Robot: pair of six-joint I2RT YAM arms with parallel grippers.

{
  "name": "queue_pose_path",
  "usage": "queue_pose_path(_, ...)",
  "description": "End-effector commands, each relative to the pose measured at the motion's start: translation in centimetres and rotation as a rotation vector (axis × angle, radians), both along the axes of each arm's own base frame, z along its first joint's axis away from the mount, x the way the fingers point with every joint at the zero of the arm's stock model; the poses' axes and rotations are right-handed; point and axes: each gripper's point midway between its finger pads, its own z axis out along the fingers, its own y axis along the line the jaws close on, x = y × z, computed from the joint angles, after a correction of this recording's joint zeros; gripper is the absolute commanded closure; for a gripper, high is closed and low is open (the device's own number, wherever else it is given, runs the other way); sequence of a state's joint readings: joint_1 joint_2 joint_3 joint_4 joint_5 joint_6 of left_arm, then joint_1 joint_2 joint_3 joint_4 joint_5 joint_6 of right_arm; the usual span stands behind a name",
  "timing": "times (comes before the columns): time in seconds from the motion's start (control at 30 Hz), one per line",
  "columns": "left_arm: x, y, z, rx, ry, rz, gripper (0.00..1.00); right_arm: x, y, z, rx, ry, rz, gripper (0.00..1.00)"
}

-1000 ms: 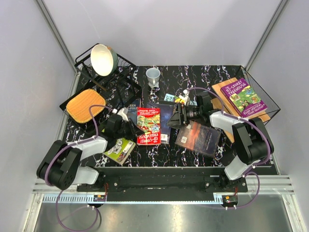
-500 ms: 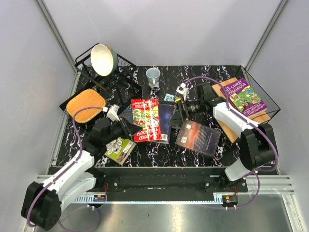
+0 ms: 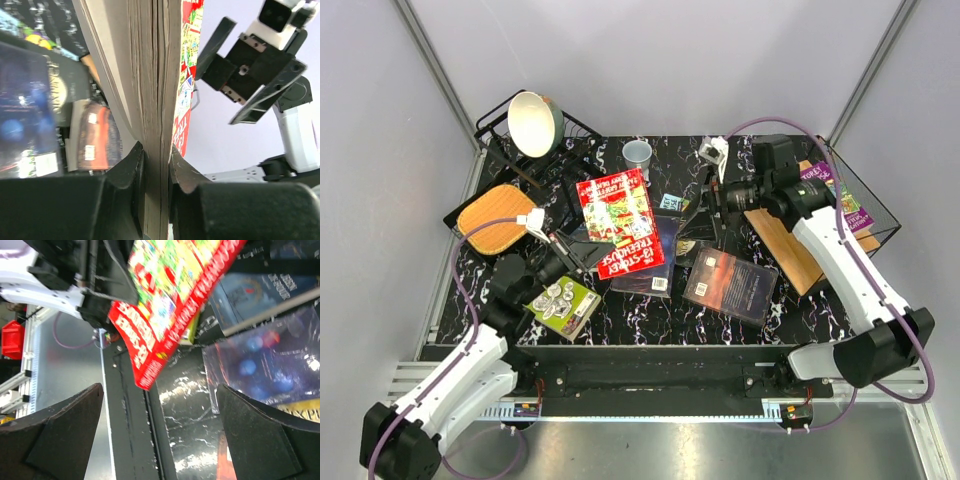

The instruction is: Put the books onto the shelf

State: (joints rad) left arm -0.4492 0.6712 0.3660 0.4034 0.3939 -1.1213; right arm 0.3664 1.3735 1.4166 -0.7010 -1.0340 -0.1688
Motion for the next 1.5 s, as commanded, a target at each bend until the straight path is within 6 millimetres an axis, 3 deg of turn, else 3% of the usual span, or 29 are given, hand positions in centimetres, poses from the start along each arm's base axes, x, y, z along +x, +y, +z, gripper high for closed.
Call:
queue_pose_path(0.0, -1.1, -0.4, 7.6, -0.118, -0.212, -0.022, 1.0, -1.5, 0.7, 4.5, 0.083, 0.015, 0.03, 0.0)
queue_pose_path(0.13, -1.1, -1.1, 9.9, -0.105, -0.27, -0.004, 1.0, -1.8, 0.7, 5.9, 0.099, 0.016, 0.023, 0.0)
queue_pose_path(0.27, -1.1, -2.5, 10.8, -0.086, -0.3, -0.015, 1.0, -2.3, 0.3, 7.0, 0.101, -0.014, 0.005, 0.0)
queue_pose_path(0.57, -0.9, -5.9, 12.2, -0.092, -0.324, -0.062, 1.0, -2.7, 0.1, 7.0, 0.112, 0.087, -0.067, 0.08)
queue_pose_path(0.8, -1.1, -7.8, 13.0, -0.126, -0.333, -0.091, 1.0, -2.5, 0.9, 6.0, 0.164, 0.222, -0.078, 0.42)
queue_pose_path(0.9, -1.4, -8.6, 12.8, -0.124, -0.328, -0.116, 1.0, -2.2, 0.7, 6.1, 0.167, 0.207, -0.092, 0.87)
queue_pose_path(0.93, -1.5, -8.6, 12.8, -0.121, -0.33, -0.118, 0.98, -1.2, 0.3, 7.2, 0.157, 0.097, -0.134, 1.0)
queue_pose_path(1.0, -1.6, -8.2, 12.3, -0.091, -0.319, -0.109, 0.79, 0.2, -1.5, 6.9, 0.034, 0.019, -0.241, 1.0)
queue_pose_path(1.03, -1.5, -7.7, 11.8, -0.043, -0.338, -0.083, 0.48, 3.2, -3.9, 9.4, -0.055, -0.235, -0.355, 1.0)
queue_pose_path(1.07, -1.0, -7.4, 9.4, 0.061, -0.282, -0.065, 0.34, 3.5, -5.7, 9.1, -0.158, -0.289, -0.4, 1.0)
queue_pose_path(1.1, -0.7, -5.8, 10.1, 0.099, -0.294, 0.01, 0.25, 4.3, -7.2, 9.9, -0.233, -0.388, -0.444, 1.0)
queue_pose_path(1.13, -0.2, -4.8, 9.1, 0.209, -0.318, 0.059, 0.12, 5.9, -9.8, 12.1, -0.356, -0.574, -0.511, 1.0)
queue_pose_path(1.17, -0.2, -3.7, 5.9, 0.346, -0.248, 0.066, 0.08, 5.5, -11.5, 11.5, -0.461, -0.592, -0.511, 1.0)
queue_pose_path(1.2, 0.7, -1.9, 5.7, 0.408, -0.234, 0.161, 0.04, 5.6, -12.9, 13.2, -0.517, -0.672, -0.538, 1.0)
queue_pose_path(1.23, 0.4, -0.3, 5.8, 0.459, -0.263, 0.197, 0.01, 6.5, -15.7, 13.3, -0.668, -0.74, -0.595, 1.0)
queue_pose_path(1.3, 0.2, 1.9, 3.4, 0.565, -0.219, 0.242, 0.01, 6.8, -18.5, 13.3, -0.825, -0.796, -0.636, 1.0)
queue_pose_path(1.33, -0.4, 3.0, 3.7, 0.566, -0.236, 0.263, 0.01, 6.9, -21.0, 13.7, -0.962, -0.84, -0.683, 1.0)
queue_pose_path(1.4, -0.9, 4.0, 2.1, 0.594, -0.215, 0.269, 0.01, 7.2, -23.2, 13.1, -1.098, -0.853, -0.711, 1.0)
queue_pose_path(1.47, -1.7, 4.5, 1.8, 0.566, -0.211, 0.27, 0.01, 6.9, -25.7, 14.0, -1.197, -0.881, -0.77, 1.0)
